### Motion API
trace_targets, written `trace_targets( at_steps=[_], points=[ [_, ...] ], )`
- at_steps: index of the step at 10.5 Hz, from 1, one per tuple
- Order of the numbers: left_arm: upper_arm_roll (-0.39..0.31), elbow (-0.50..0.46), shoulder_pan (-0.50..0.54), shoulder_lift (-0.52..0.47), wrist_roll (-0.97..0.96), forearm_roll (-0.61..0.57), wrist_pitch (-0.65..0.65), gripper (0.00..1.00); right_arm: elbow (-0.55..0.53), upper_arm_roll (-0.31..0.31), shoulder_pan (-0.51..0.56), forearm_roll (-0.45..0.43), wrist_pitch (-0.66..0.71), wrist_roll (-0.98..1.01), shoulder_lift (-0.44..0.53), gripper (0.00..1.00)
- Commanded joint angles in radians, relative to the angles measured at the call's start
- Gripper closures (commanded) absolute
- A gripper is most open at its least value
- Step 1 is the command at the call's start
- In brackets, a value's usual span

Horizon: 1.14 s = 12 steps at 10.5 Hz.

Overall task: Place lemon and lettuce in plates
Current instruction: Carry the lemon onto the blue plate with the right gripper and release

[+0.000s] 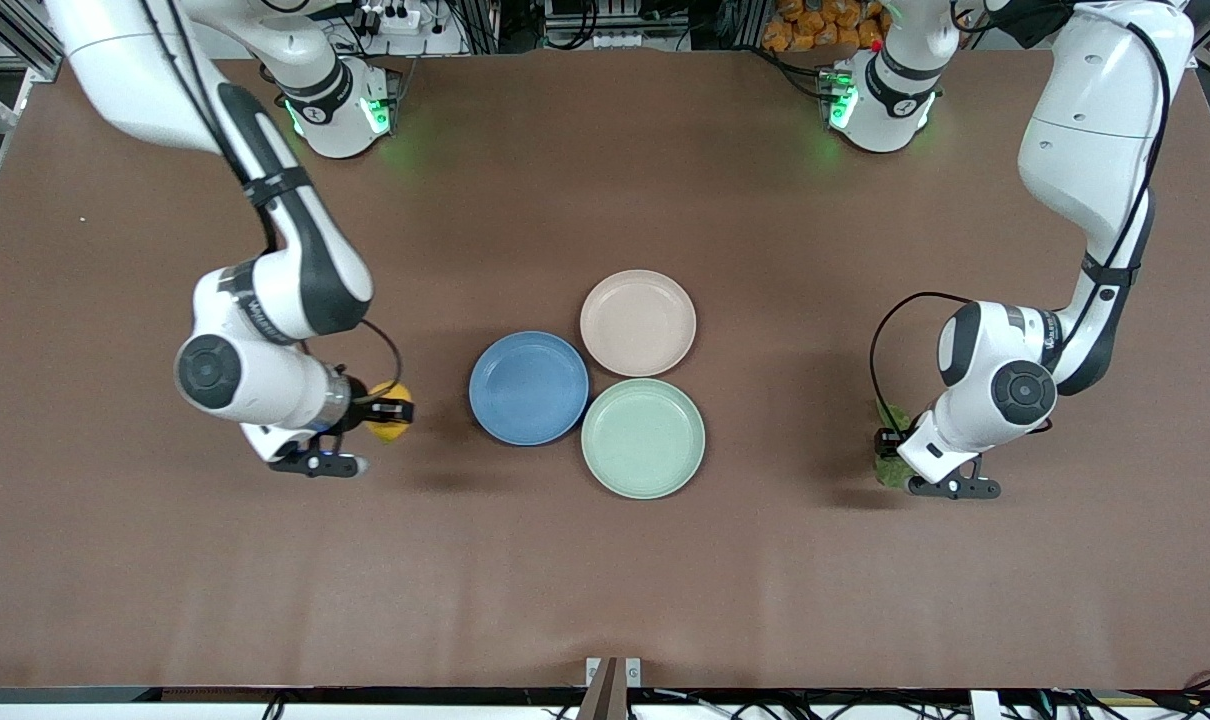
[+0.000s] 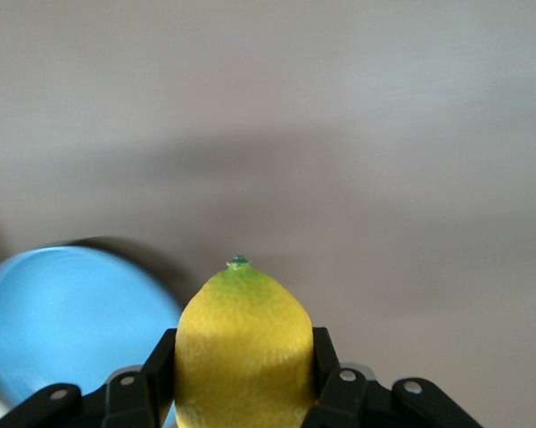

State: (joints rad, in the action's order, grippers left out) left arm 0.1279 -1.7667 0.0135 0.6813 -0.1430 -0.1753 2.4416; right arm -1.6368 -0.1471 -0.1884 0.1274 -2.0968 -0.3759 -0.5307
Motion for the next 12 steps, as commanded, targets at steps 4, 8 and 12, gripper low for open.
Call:
trace_targets(
  at_steps=[4,8,12],
  points=[
    [-0.004,0.012,-0.007,0.000,-0.023,-0.003,0.007,1.00,0.094,0.000,-0.210,0.017,-0.026,-0.255,-0.115,1.00],
    [0.042,0.013,-0.021,-0.093,-0.102,0.008,-0.125,1.00,0.092,0.000,-0.220,0.014,-0.083,-0.255,-0.175,0.67],
    [0.206,0.012,-0.024,-0.196,-0.388,0.056,-0.307,1.00,0.098,0.001,-0.223,-0.046,-0.074,-0.251,-0.167,0.00]
  ],
)
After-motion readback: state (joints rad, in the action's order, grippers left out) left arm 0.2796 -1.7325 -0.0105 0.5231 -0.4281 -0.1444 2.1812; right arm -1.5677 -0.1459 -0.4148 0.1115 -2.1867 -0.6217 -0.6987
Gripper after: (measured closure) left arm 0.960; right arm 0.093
